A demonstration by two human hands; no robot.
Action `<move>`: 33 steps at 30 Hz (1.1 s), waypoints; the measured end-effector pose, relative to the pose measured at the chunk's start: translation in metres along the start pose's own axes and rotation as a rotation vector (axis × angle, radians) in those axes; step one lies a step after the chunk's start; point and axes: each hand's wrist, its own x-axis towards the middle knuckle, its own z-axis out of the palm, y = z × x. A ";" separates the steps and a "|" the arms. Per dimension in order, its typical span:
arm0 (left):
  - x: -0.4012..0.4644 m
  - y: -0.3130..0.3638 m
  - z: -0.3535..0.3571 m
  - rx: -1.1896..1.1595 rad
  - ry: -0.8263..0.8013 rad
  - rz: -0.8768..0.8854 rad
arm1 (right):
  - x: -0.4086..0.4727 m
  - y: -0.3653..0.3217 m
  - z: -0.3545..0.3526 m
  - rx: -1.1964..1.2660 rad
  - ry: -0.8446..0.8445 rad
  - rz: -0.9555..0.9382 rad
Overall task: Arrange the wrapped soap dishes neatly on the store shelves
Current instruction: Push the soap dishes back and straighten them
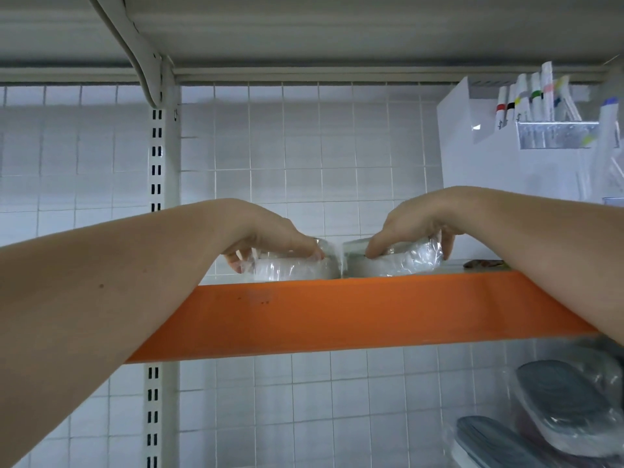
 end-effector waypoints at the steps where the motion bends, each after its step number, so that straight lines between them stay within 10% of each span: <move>1: -0.004 0.000 -0.002 0.009 0.025 0.011 | -0.004 0.000 -0.003 -0.006 0.056 -0.033; 15: -0.112 0.041 0.021 -0.229 0.766 0.426 | -0.165 0.045 -0.004 0.153 1.034 -0.193; 33: -0.206 0.071 0.198 -0.194 0.656 0.952 | -0.319 0.188 0.146 0.298 0.911 0.157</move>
